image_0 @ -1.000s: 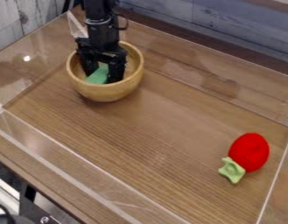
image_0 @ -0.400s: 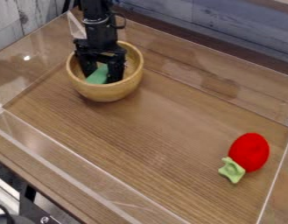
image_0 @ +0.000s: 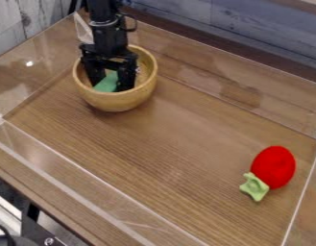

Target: Put the green block in the brown bowl

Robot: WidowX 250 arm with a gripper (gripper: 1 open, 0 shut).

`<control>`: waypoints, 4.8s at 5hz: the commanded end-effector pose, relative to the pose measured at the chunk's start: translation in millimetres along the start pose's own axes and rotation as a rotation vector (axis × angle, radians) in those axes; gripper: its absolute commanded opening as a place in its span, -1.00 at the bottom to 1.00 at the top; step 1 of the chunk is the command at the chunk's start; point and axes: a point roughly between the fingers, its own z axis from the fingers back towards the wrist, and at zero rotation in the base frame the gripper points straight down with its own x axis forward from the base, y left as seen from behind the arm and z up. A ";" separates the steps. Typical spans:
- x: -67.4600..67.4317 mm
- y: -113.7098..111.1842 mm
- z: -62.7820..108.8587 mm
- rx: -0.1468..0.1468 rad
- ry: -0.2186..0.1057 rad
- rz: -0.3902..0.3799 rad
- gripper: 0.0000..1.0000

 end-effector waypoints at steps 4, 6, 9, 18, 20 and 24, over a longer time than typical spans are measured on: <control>4.8 1.6 32.8 0.013 -0.080 0.024 1.00; 7.9 0.0 24.1 0.017 -0.069 0.024 1.00; 12.0 -1.5 13.0 0.024 -0.058 0.026 -1.00; 13.7 -18.9 60.3 -0.016 -0.093 0.058 -1.00; 13.4 -22.9 67.4 -0.023 -0.099 0.057 -1.00; 14.8 -25.5 63.3 -0.018 -0.085 0.062 -1.00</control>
